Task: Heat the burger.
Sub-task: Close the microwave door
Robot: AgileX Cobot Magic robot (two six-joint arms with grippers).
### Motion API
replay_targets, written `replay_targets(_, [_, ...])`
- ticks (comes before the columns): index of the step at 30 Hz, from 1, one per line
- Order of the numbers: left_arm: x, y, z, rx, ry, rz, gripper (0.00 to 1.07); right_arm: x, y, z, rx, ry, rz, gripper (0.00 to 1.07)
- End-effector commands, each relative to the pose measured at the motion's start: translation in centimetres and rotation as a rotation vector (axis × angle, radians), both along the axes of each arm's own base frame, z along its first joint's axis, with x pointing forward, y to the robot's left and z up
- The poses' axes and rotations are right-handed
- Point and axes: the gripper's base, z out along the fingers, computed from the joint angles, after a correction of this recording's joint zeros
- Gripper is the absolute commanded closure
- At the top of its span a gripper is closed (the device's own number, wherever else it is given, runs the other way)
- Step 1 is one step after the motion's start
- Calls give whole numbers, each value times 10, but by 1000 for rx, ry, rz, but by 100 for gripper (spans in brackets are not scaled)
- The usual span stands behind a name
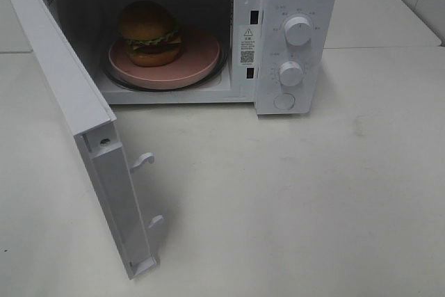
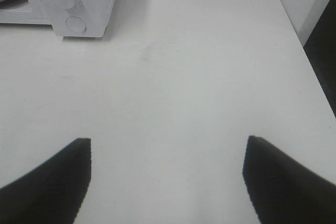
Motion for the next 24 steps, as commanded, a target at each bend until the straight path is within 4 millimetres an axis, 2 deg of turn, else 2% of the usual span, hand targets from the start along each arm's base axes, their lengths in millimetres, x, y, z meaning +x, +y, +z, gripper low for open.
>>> replay_targets(1, [-3, -1, 0, -6, -18, -2, 6, -4, 0, 0, -6, -32, 5, 31])
replay_targets(24, [-3, -1, 0, -6, -18, -2, 6, -4, 0, 0, -6, -32, 5, 31])
